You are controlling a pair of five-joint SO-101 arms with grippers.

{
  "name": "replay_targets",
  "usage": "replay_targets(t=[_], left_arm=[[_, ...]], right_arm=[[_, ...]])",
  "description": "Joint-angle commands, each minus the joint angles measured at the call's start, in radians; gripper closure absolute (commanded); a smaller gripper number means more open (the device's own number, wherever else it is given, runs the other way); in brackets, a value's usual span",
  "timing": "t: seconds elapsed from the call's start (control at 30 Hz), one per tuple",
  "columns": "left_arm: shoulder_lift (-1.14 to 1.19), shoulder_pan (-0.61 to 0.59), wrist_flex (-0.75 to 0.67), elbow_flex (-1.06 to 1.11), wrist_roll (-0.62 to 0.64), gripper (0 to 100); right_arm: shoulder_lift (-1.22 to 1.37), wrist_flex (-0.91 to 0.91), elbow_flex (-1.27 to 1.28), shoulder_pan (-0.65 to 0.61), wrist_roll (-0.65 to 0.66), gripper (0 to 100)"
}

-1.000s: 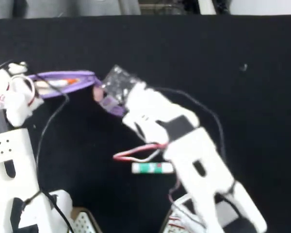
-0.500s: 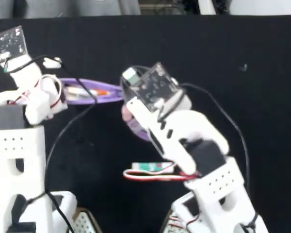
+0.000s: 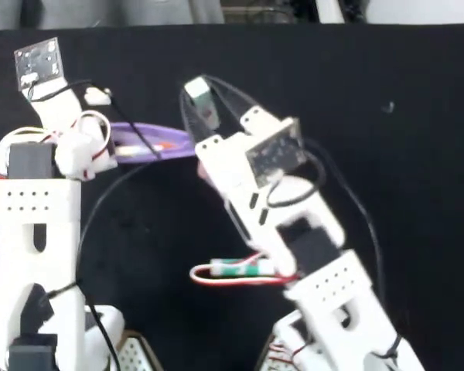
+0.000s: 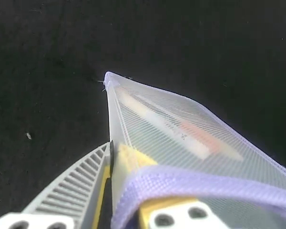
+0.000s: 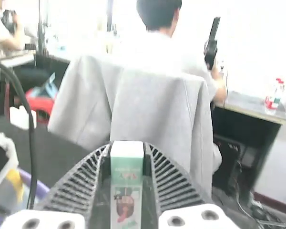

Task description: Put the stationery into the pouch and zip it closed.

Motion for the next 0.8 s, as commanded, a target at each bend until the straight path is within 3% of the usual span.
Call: replay_targets(t=[0.0, 0.27, 0.4, 0.77], left_arm=[[0.014, 0.021, -0.020, -0.038, -0.011, 97], [0.017, 0.025, -0.040, -0.035, -0.006, 97], [0.017, 0.022, -0.040, -0.035, -0.006, 97], [0.006, 0.019, -0.032, -0.041, 0.020, 97]], right_arm=[[-0.025, -0.161, 0.039, -0.014, -0.060, 98.8], [-0.018, -0.299, 0.107, -0.075, -0.176, 98.8], [-0.018, -0.365, 0.157, -0.157, -0.170, 98.8], [-0.015, -0.486, 0.272, -0.175, -0.176, 98.8]])
